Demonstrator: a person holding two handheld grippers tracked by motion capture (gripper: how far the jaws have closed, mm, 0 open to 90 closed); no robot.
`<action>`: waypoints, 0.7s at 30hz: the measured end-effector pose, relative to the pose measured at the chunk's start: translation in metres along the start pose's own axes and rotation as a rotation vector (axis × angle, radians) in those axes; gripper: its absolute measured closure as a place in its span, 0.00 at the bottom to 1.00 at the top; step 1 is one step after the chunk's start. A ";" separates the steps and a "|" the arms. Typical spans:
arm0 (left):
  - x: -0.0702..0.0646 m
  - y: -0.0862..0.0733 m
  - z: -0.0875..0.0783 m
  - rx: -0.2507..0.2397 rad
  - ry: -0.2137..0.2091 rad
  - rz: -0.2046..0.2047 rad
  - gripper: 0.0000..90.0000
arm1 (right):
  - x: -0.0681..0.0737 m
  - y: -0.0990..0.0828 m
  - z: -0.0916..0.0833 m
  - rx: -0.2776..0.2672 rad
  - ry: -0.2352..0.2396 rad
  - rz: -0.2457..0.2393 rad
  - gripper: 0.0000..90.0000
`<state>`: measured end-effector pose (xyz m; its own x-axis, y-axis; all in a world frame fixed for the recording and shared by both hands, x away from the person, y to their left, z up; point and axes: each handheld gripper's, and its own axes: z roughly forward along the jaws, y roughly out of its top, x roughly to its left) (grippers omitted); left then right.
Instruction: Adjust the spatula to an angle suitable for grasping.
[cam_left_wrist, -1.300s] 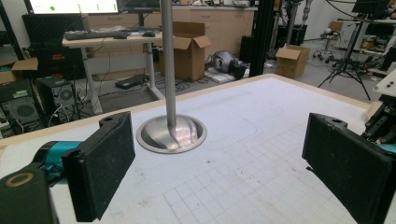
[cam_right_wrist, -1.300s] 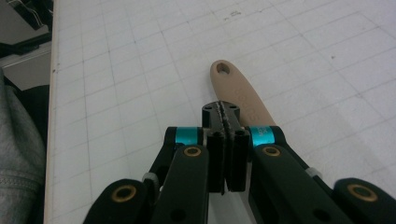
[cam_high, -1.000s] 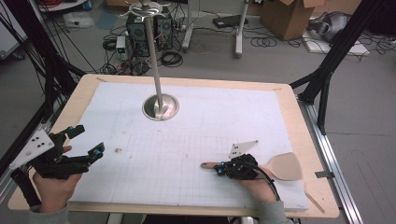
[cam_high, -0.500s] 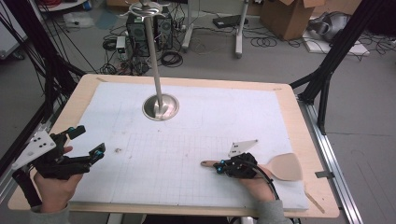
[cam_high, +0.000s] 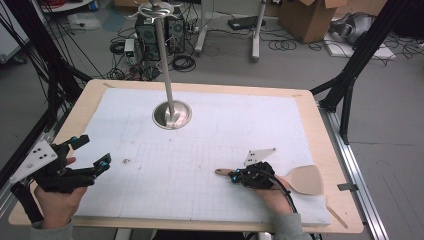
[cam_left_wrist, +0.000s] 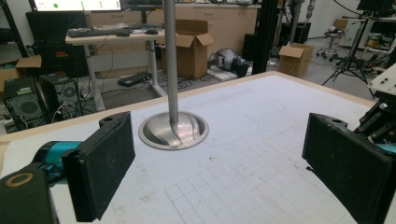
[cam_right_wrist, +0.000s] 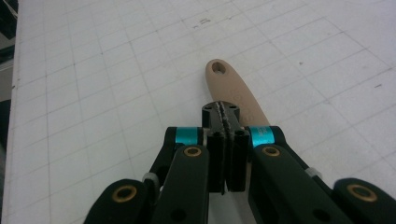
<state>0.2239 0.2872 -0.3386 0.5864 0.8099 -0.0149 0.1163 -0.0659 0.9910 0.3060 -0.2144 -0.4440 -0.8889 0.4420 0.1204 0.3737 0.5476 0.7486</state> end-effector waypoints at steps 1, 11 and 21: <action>0.000 0.000 0.000 0.000 0.000 0.000 0.11 | 0.000 0.000 0.000 0.002 -0.003 0.000 1.00; 0.000 0.000 0.000 0.001 0.000 -0.003 0.11 | -0.002 0.004 0.002 0.011 -0.031 0.027 1.00; 0.000 -0.001 0.000 0.002 0.000 -0.003 0.11 | -0.006 0.007 0.004 0.014 -0.059 0.044 1.00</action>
<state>0.2239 0.2876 -0.3393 0.5857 0.8104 -0.0181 0.1202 -0.0647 0.9906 0.3148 -0.2103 -0.4418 -0.8547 0.5066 0.1137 0.4157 0.5364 0.7345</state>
